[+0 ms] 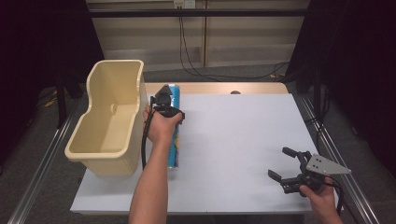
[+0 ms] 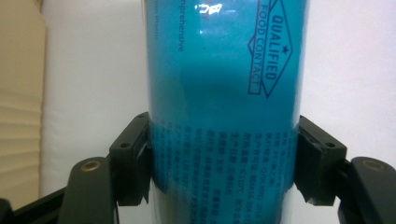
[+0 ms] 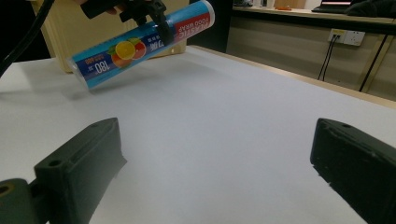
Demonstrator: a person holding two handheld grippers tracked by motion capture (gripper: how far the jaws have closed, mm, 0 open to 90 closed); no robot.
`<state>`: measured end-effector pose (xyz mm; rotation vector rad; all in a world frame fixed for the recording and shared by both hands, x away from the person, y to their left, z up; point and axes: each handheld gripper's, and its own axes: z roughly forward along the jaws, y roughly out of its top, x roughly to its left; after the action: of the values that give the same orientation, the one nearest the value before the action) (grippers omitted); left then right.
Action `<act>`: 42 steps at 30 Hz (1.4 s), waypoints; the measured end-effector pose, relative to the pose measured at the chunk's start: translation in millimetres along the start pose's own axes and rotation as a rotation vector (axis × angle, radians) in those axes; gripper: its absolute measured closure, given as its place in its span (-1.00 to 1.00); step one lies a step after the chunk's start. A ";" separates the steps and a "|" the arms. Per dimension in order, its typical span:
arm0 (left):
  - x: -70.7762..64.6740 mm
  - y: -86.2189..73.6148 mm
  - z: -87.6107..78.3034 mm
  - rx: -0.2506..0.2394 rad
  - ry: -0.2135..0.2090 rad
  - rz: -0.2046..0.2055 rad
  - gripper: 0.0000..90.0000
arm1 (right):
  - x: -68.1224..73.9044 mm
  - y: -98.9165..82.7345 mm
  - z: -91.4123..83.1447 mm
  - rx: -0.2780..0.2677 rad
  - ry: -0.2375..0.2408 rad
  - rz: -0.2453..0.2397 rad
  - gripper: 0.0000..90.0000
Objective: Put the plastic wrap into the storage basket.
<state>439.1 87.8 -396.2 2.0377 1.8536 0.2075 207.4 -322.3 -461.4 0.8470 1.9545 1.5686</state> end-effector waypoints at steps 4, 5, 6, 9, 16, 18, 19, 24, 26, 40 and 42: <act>1.3 1.4 -4.7 -0.013 -0.008 -0.006 -0.28 | -1.3 -1.1 1.1 0.003 0.005 0.000 -0.96; 1.3 2.1 -7.4 -0.012 -0.010 -0.013 -0.28 | -1.5 -1.2 1.5 0.004 0.005 0.001 -0.96; 2.0 2.9 -10.7 -0.013 -0.011 -0.007 -0.28 | -1.3 -0.9 1.4 0.003 0.006 0.001 -0.96; 1.4 5.0 -21.4 -0.020 -0.015 -0.012 -0.28 | -0.7 -0.5 1.1 0.001 0.005 0.002 -0.96; -3.1 8.7 -49.5 -0.037 -0.043 -0.009 -0.28 | 0.7 0.0 1.6 -0.004 0.010 0.003 -0.96; -4.6 9.9 -57.1 -0.038 -0.054 -0.014 -0.28 | 1.0 0.1 1.9 -0.003 0.009 0.004 -0.96; -4.6 10.6 -61.2 -0.036 -0.061 -0.006 -0.28 | 1.1 0.0 2.0 -0.002 0.010 0.006 -0.96; -6.3 13.5 -80.4 -0.047 -0.070 0.002 -0.28 | 1.4 -0.1 3.0 -0.002 0.013 0.005 -0.96; -6.8 14.9 -87.5 -0.056 -0.070 -0.002 -0.28 | 1.6 -0.1 3.4 0.000 0.014 0.005 -0.96; -0.6 18.8 -132.3 -0.069 -0.091 -0.011 -0.28 | 4.1 0.2 5.0 0.010 0.023 -0.001 -0.96; 1.3 19.2 -137.8 -0.069 -0.087 -0.010 -0.28 | 4.3 0.5 5.3 0.007 0.027 -0.001 -0.96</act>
<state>408.1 112.1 -262.7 1.9595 1.7795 0.1748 208.3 -315.6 -462.1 0.8316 1.9802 1.5804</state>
